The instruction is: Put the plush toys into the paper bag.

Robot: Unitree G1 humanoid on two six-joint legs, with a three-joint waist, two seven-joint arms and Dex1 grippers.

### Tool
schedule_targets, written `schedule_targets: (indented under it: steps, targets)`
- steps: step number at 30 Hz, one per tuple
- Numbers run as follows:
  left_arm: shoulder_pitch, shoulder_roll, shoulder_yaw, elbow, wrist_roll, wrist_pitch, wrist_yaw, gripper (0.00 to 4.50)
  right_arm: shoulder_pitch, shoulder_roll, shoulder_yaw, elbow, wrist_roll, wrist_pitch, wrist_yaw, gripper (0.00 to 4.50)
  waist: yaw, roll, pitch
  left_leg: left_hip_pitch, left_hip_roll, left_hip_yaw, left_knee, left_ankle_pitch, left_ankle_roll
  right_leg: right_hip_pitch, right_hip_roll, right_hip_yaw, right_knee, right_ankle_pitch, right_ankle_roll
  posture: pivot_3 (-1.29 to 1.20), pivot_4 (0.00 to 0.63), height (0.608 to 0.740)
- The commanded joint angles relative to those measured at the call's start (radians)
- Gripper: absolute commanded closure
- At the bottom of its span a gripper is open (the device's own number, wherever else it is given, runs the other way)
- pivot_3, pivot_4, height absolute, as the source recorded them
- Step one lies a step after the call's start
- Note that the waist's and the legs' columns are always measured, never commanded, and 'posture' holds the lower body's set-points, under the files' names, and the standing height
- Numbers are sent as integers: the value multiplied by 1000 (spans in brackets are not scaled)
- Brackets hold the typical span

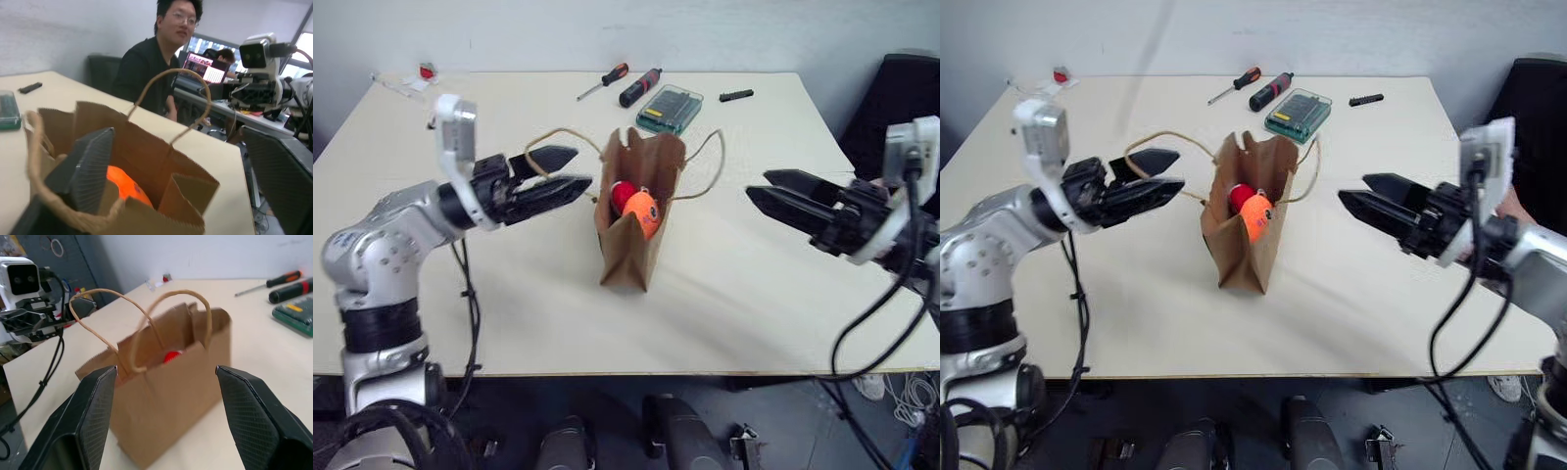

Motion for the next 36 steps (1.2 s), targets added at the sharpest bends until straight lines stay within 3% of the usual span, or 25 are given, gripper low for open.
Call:
schedule_targets:
  steps: [1,3,6,15,20,22,26,30,36]
  targets:
    - [40,27,64,-111,-68,14,52,30,66,-26,-23,-43,17,-17,17,1180,0,0,0,0,0,0,1,0,0,1,0,0,0,0,0,0,150,740]
    - [54,29,69,-122,-61,-3,74,30,102,-26,24,-59,-46,-37,28,1180,1,0,0,1,0,-1,1,0,0,2,0,0,0,0,1,0,150,740]
    - [34,19,14,-69,-3,-55,65,0,95,-3,98,-62,-105,-70,44,2016,1,0,0,4,-1,-1,1,0,0,5,0,0,0,1,1,0,150,740]
    - [-25,-6,-104,149,125,-215,-36,0,16,20,174,-23,-133,-102,72,2016,8,0,0,4,-1,0,0,0,0,5,1,-1,-2,1,1,0,150,740]
    - [71,63,-62,56,71,-152,-73,0,4,23,215,-17,-171,-102,88,2016,5,0,0,3,0,0,0,0,0,4,1,-1,-2,1,1,0,150,740]
    - [144,108,-12,-18,-14,-74,-88,0,-2,35,250,-12,-205,-106,94,2016,0,0,0,2,0,0,-1,0,0,3,1,0,-2,0,1,0,150,740]
    - [260,119,18,-178,-71,-29,-12,0,-42,100,363,21,-308,-117,76,2973,-5,0,0,2,0,0,-1,0,0,2,0,0,-1,0,0,0,150,740]
    - [336,8,-54,-278,35,-113,140,0,-80,198,563,32,-528,-204,75,4386,0,0,0,2,-1,-1,0,0,0,3,-1,0,-1,1,0,0,150,740]
    - [368,-156,-165,-343,131,-199,290,0,-159,370,690,86,-707,-285,54,4476,0,-1,0,2,-1,-1,1,0,0,3,0,0,-1,1,1,0,150,740]
